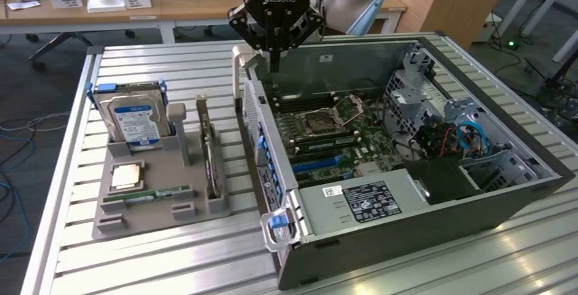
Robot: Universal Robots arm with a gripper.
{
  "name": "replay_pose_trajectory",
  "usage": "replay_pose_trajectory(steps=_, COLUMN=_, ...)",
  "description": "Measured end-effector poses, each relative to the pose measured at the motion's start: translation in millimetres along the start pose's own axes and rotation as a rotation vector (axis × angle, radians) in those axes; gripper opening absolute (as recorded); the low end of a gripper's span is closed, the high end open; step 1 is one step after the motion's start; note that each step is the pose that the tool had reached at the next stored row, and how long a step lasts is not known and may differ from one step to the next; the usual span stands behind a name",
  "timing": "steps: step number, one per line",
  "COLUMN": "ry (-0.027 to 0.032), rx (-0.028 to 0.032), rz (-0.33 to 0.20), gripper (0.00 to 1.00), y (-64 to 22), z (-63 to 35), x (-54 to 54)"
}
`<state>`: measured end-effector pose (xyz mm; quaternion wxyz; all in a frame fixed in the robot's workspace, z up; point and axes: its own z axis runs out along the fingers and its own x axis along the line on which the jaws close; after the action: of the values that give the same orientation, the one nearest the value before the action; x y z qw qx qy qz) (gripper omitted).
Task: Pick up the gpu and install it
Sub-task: 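Reach for the gpu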
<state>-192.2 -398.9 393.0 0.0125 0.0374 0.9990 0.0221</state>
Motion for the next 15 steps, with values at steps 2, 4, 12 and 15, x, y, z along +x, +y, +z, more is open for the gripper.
replay_pose_trajectory(steps=2, ry=0.0000, rx=0.0000, rz=0.000, gripper=0.11, y=-0.1, z=0.0, x=2.0)
replay_pose_trajectory(steps=4, ry=0.0000, rx=0.0000, rz=0.000, gripper=0.11, y=-0.3, z=-0.1, x=3.9)
replay_pose_trajectory(steps=12, ry=0.0000, rx=0.0000, rz=0.000, gripper=0.11, y=-0.9, z=-0.3, x=11.9)
replay_pose_trajectory(steps=15, ry=0.0000, rx=0.0000, rz=0.000, gripper=0.11, y=-1.1, z=-0.4, x=14.7)
